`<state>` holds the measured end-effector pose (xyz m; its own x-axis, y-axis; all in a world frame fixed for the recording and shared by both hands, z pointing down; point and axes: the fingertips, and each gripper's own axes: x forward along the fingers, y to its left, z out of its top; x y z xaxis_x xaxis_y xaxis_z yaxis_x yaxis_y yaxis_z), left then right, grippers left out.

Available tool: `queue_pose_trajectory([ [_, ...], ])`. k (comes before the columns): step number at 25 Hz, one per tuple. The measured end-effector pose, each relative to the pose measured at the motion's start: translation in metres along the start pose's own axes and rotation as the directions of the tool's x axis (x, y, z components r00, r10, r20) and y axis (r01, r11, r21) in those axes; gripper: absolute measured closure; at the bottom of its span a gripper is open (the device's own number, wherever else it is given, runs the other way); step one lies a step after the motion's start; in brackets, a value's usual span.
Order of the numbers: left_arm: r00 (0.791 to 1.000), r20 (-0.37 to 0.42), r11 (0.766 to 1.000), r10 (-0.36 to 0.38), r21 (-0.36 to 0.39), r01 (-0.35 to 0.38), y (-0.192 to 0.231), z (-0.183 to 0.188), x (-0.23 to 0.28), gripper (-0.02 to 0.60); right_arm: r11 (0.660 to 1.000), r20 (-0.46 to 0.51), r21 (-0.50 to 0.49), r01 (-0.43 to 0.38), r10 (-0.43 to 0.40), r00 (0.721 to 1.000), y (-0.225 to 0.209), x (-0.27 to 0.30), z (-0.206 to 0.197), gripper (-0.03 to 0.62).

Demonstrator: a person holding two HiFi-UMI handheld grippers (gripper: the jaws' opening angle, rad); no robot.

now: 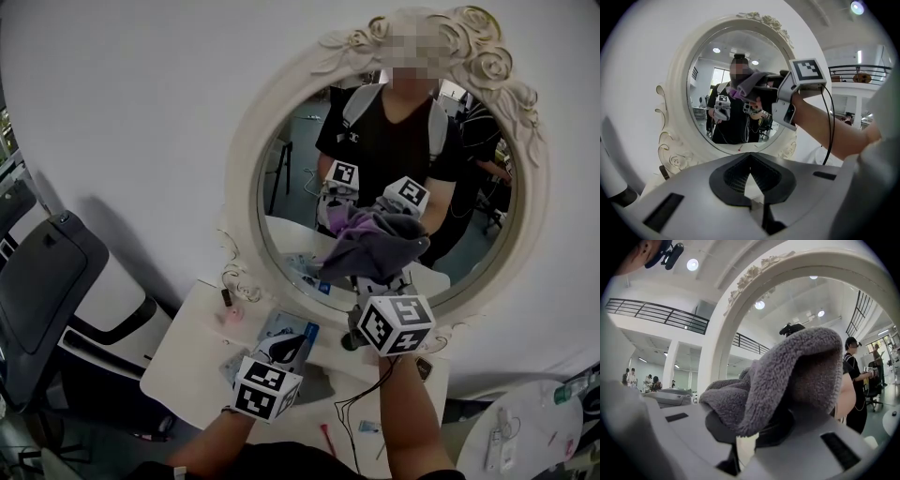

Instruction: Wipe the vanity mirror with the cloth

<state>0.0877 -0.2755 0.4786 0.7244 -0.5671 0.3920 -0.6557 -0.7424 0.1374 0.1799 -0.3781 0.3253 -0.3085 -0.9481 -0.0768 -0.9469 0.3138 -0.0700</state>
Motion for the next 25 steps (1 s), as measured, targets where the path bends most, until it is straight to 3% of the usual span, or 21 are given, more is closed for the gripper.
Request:
queue_pose_trajectory([
  [6, 1.000, -0.003, 1.000, 0.002, -0.007, -0.002, 0.002, -0.002, -0.001, 0.575, 0.997, -0.114, 0.071, 0.020, -0.012, 0.993, -0.004, -0.002, -0.060, 0.566],
  [12, 1.000, -0.001, 1.000, 0.013, -0.008, -0.013, 0.004, -0.003, -0.004, 0.575, 0.991, -0.247, 0.130, 0.036, -0.003, 0.969, -0.007, -0.002, -0.121, 0.566],
  [18, 0.999, -0.002, 0.999, 0.050, -0.004, -0.050, 0.011, -0.004, -0.017, 0.575, 0.982, -0.434, 0.158, 0.107, -0.028, 0.900, -0.021, -0.015, -0.208, 0.566],
  [25, 0.995, 0.009, 0.995, 0.102, 0.001, -0.102, 0.022, -0.002, -0.032, 0.575, 0.972, -0.557, 0.150, 0.182, -0.069, 0.827, -0.028, -0.019, -0.263, 0.566],
])
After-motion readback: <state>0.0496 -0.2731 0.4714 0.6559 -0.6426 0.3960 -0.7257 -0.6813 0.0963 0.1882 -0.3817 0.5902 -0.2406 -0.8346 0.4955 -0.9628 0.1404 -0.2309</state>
